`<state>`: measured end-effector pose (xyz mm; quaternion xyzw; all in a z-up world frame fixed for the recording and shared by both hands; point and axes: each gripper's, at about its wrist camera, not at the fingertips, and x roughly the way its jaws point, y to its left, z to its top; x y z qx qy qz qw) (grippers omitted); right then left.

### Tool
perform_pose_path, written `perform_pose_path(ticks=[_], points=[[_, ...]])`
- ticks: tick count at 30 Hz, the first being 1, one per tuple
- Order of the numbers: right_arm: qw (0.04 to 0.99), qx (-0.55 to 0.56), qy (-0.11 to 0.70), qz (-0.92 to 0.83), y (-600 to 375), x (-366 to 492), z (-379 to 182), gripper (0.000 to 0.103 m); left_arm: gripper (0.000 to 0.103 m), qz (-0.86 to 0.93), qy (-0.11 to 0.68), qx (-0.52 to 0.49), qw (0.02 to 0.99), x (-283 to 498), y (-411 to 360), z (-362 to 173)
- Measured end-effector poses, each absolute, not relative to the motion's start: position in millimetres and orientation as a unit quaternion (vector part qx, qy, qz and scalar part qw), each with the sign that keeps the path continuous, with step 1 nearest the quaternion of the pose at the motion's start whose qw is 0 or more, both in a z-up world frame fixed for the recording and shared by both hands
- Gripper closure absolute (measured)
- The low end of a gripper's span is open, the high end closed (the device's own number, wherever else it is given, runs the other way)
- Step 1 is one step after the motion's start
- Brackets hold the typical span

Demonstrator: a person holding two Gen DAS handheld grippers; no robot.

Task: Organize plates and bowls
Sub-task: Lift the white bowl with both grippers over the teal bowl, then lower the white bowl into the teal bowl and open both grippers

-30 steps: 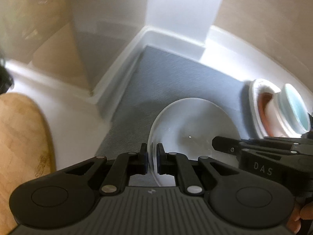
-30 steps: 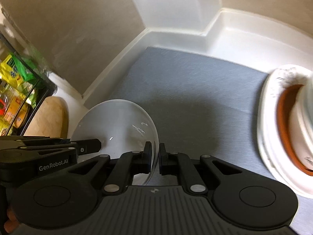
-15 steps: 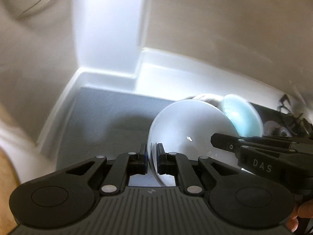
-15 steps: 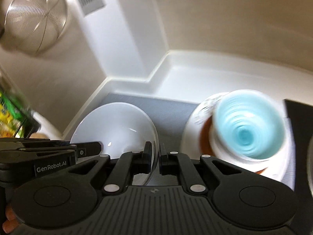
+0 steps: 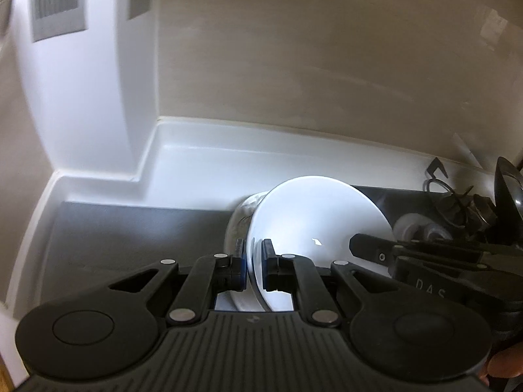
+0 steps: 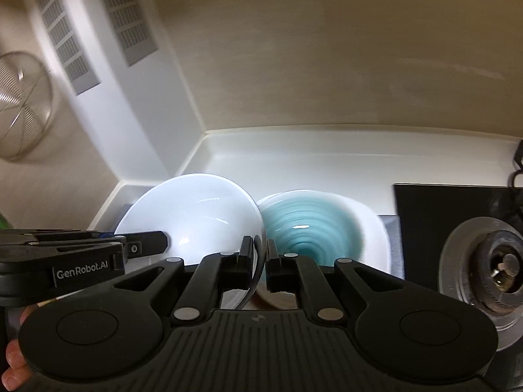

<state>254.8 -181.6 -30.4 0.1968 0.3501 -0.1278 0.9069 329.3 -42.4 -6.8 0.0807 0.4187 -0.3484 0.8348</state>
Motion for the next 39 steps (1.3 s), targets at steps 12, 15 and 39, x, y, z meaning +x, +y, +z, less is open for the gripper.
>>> perform_pose_path(ticks=[12, 15, 39], points=[[0.89, 0.217, 0.354, -0.189, -231, 256, -44, 0.095, 0.094, -0.379, 0.431, 0.1, 0.813, 348, -113, -27], [0.886, 0.221, 0.358, -0.196, -237, 257, -50, 0.095, 0.094, -0.382, 0.434, 0.106, 0.809, 352, -121, -30], [0.869, 0.239, 0.38, -0.207, -252, 266, -76, 0.095, 0.094, -0.384, 0.443, 0.154, 0.795, 357, -141, -55]])
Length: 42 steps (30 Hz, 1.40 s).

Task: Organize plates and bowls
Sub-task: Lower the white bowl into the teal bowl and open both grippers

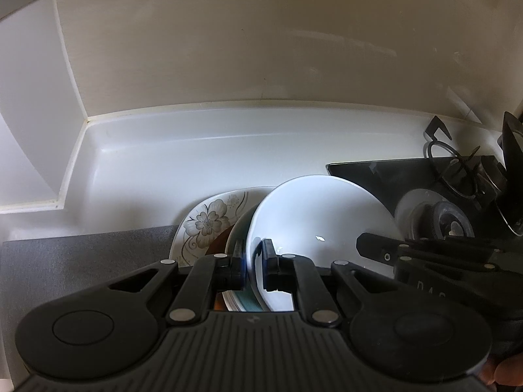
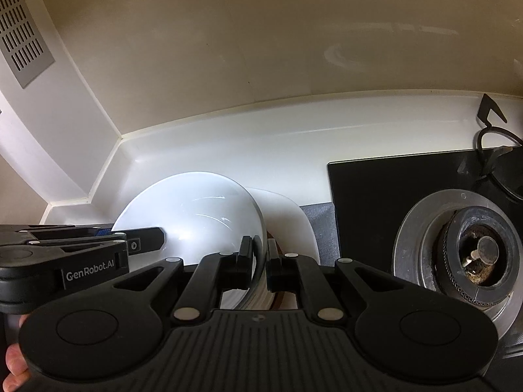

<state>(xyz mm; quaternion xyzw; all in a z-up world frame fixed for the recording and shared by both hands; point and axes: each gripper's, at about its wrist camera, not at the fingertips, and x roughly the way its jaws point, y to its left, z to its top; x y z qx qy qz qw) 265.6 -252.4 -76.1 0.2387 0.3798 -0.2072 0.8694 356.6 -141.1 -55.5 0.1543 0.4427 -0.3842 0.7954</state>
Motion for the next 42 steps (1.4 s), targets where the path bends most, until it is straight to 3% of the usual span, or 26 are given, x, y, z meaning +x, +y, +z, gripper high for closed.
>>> perform_pose_path(ticks=[42], points=[[0.878, 0.19, 0.386, -0.209, -244, 278, -85, 0.092, 0.095, -0.393, 0.459, 0.152, 0.782, 367, -133, -50]])
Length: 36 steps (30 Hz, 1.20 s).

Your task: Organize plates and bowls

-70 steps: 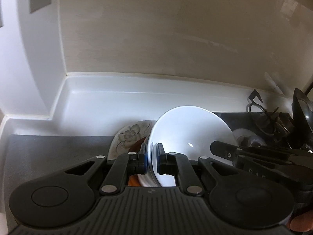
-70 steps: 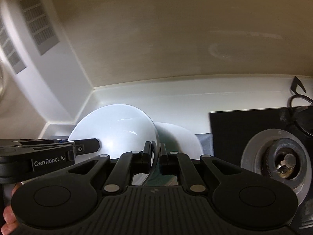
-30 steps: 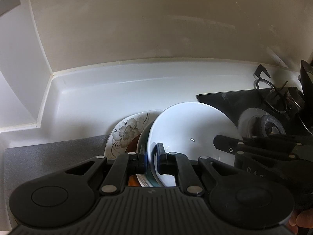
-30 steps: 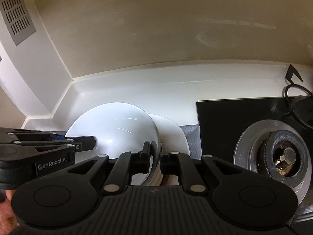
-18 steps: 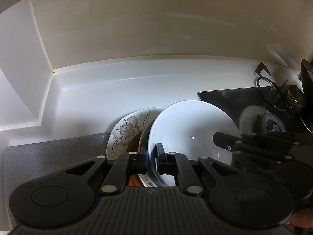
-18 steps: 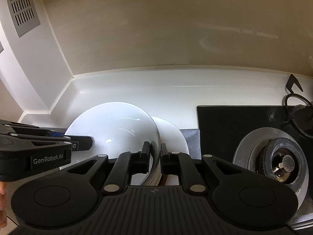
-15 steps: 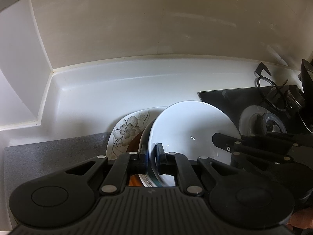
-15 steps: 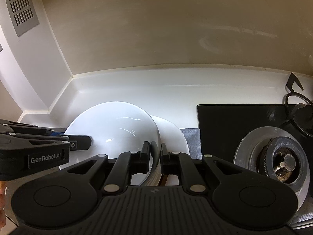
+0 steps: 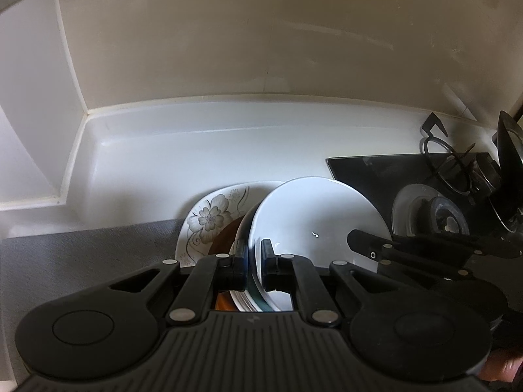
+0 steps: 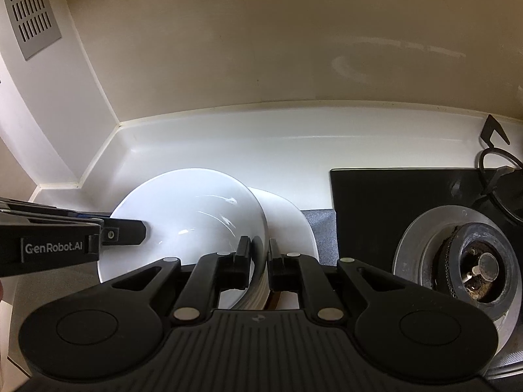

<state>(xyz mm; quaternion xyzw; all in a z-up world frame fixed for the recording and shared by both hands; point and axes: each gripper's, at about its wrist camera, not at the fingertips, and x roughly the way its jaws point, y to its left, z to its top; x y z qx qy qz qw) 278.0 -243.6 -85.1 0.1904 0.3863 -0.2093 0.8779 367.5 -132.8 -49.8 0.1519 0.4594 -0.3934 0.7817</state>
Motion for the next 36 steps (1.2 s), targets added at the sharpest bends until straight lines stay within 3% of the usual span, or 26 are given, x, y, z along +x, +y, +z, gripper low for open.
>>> perform_pose_path(ticks=[7, 10, 13, 14, 15, 16, 17, 19, 21, 25, 36], points=[[0.876, 0.188, 0.392, -0.208, -244, 282, -87, 0.092, 0.094, -0.384, 0.439, 0.16, 0.796, 365, -131, -40], [0.879, 0.18, 0.389, -0.21, -243, 282, -84, 0.092, 0.084, -0.383, 0.441, 0.154, 0.797, 368, -131, -40], [0.877, 0.189, 0.388, -0.211, -246, 282, -82, 0.092, 0.046, -0.376, 0.434, 0.152, 0.804, 369, -128, -39], [0.876, 0.192, 0.388, -0.212, -247, 281, -82, 0.089, 0.027, -0.373, 0.43, 0.15, 0.808, 368, -127, -38], [0.875, 0.195, 0.389, -0.215, -247, 280, -82, 0.085, 0.012, -0.372, 0.423, 0.147, 0.813, 368, -125, -37], [0.874, 0.196, 0.388, -0.217, -247, 279, -82, 0.072, 0.009, -0.371, 0.417, 0.141, 0.818, 367, -122, -35], [0.873, 0.2, 0.387, -0.219, -247, 277, -82, 0.054, 0.008, -0.376, 0.415, 0.134, 0.818, 367, -119, -33], [0.876, 0.204, 0.379, -0.219, -245, 271, -80, 0.04, 0.007, -0.383, 0.416, 0.131, 0.814, 367, -116, -30], [0.88, 0.198, 0.372, -0.221, -242, 265, -76, 0.035, 0.0, -0.377, 0.415, 0.134, 0.817, 366, -114, -30], [0.887, 0.189, 0.349, -0.237, -234, 247, -65, 0.017, 0.0, -0.362, 0.413, 0.137, 0.824, 361, -105, -32], [0.902, 0.151, 0.326, -0.24, -202, 199, -63, 0.01, 0.0, -0.319, 0.425, 0.144, 0.835, 317, -67, -45]])
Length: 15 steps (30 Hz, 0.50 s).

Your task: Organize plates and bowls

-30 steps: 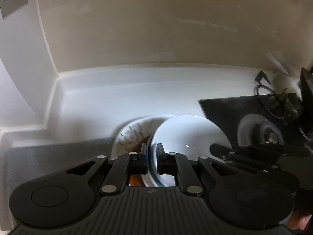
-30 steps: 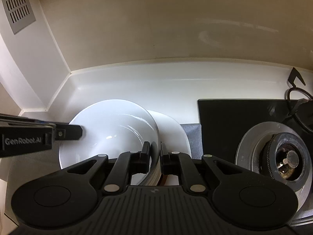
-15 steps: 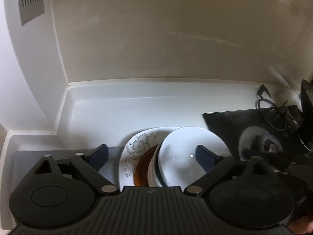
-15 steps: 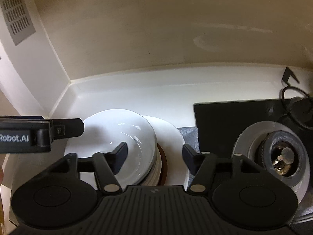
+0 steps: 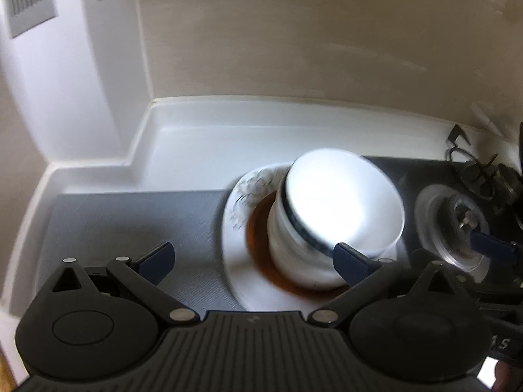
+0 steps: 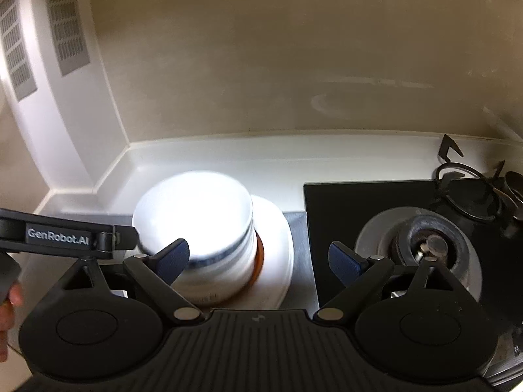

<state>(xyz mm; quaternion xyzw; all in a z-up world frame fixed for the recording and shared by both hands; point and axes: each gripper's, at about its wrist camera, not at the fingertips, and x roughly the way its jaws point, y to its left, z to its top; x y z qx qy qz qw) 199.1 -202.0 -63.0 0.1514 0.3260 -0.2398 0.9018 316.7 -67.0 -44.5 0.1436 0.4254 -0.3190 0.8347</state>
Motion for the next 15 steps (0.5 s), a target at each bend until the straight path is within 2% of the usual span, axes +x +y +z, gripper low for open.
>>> perform_pose_path(ticks=[15], points=[[0.931, 0.126, 0.295, -0.173, -172, 136, -60, 0.002, 0.0, -0.244, 0.401, 0.152, 0.87, 233, -20, -36]])
